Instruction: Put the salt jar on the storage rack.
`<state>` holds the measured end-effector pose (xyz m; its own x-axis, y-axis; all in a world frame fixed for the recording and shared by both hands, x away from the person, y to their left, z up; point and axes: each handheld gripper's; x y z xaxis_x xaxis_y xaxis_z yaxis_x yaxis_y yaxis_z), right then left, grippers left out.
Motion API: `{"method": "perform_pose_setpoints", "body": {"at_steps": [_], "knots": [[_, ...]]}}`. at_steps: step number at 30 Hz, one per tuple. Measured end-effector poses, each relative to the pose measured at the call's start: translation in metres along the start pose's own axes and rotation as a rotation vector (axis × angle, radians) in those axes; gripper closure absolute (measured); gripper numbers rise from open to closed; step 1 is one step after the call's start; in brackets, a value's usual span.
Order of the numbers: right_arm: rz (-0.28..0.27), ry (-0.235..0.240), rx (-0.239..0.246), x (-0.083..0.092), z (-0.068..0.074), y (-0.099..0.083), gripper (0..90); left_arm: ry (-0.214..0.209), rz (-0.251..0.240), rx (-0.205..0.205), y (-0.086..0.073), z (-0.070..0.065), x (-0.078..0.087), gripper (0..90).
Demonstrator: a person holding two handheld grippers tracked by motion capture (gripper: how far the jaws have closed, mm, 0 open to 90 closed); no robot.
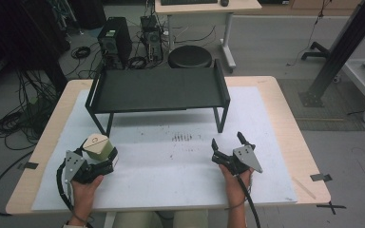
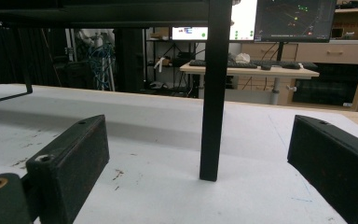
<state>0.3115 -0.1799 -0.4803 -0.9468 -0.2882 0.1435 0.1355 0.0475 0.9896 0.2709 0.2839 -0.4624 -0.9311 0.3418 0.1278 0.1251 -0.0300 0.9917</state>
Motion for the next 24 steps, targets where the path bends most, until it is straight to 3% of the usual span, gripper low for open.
{"method": "perform_pose_setpoints", "body": {"at_steps": [24], "knots": [[0.000,0.000,0.000,0.0000,0.0000,0.0000,5.6,-0.001,0.001,0.001,0.0001,0.0001,-0.0001,1.6]]}}
Point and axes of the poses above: each handheld gripper's, and its own axes: x roughly backward along the jaws, y roughly out of its top, z roughly to its left, and after that the axes turned 8 degrees about z, right-handed
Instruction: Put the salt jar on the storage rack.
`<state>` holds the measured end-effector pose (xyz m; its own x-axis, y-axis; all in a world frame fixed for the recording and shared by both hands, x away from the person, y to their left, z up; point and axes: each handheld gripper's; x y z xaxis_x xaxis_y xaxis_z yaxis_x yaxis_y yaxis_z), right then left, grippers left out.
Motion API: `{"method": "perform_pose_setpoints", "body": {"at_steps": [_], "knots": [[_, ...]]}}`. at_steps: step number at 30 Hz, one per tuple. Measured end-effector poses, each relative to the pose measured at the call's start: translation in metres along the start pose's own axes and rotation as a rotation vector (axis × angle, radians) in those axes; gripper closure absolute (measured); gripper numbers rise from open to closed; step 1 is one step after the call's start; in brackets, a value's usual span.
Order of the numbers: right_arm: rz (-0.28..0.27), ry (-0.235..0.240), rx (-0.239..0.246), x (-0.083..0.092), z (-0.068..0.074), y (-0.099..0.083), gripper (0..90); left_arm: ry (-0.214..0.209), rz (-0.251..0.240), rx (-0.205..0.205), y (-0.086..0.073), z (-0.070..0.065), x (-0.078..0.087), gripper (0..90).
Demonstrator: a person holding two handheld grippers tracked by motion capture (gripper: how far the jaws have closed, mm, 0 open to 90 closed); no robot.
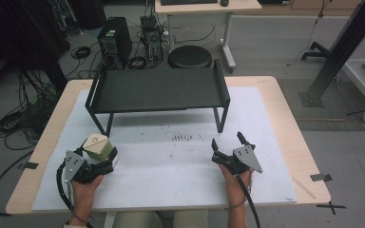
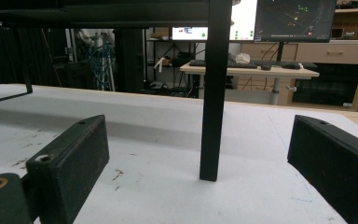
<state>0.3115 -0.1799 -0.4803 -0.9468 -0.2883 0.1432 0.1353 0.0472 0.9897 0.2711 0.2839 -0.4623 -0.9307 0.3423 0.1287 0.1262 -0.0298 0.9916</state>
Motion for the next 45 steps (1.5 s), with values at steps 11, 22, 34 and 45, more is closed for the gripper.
{"method": "perform_pose_setpoints", "body": {"at_steps": [11,22,34,45], "knots": [[0.000,0.000,0.000,0.0000,0.0000,0.0000,5.6,0.000,0.001,0.001,0.0000,-0.0001,-0.0001,14.0],[-0.002,0.000,-0.002,0.0001,-0.0001,0.0000,5.6,0.004,0.009,0.004,0.0002,0.0000,-0.0002,27.9],[-0.001,0.000,-0.002,0.0000,-0.0001,0.0000,5.6,0.004,0.010,0.003,0.0003,0.0001,-0.0002,28.1],[0.000,-0.001,-0.004,0.0000,0.0001,0.0000,5.7,0.005,0.011,0.002,0.0003,0.0002,-0.0002,28.1]]}}
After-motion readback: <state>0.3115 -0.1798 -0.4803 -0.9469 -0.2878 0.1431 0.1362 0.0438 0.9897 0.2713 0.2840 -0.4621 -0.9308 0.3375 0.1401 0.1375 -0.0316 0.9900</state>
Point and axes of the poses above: each handheld gripper's, and its own axes: x roughly backward along the jaws, y roughly out of its top, z roughly to its left, and after that the axes turned 8 degrees about z, right-handed
